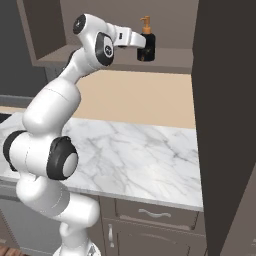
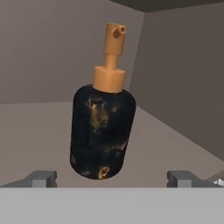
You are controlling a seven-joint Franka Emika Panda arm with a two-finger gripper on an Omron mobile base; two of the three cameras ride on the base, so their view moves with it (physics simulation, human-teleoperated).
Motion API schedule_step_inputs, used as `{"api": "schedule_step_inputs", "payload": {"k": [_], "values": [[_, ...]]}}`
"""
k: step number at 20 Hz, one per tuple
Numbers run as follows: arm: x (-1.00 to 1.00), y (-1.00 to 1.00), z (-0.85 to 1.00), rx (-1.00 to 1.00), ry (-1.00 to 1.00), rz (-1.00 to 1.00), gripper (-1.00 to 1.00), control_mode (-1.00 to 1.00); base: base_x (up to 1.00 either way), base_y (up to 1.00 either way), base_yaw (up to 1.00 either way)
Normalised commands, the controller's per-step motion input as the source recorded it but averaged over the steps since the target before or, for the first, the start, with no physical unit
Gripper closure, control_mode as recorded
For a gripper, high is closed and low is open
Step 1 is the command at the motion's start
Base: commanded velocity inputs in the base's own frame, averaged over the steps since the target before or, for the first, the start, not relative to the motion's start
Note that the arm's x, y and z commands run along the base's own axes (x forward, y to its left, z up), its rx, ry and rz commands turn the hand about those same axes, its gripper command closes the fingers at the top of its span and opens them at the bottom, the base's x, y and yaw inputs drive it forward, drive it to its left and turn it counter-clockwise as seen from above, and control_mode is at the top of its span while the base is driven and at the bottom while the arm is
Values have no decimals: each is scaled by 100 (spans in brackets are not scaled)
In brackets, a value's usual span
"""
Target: Locate and retrieve the bar soap and soap dispenser from the cabinet. Place them next to the sink.
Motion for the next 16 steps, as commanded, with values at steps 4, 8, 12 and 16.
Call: {"api": "schedule_step_inputs", "payload": {"k": [4, 8, 12, 16], "values": [[23, -14, -16, -1, 0, -6, -100, -100, 0, 0, 0], [27, -27, -19, 4, 0, -7, -100, -100, 0, 0, 0], [37, -19, -18, 11, 0, -2, -100, -100, 0, 0, 0], [36, -19, -2, 7, 0, 0, -100, -100, 0, 0, 0]]}}
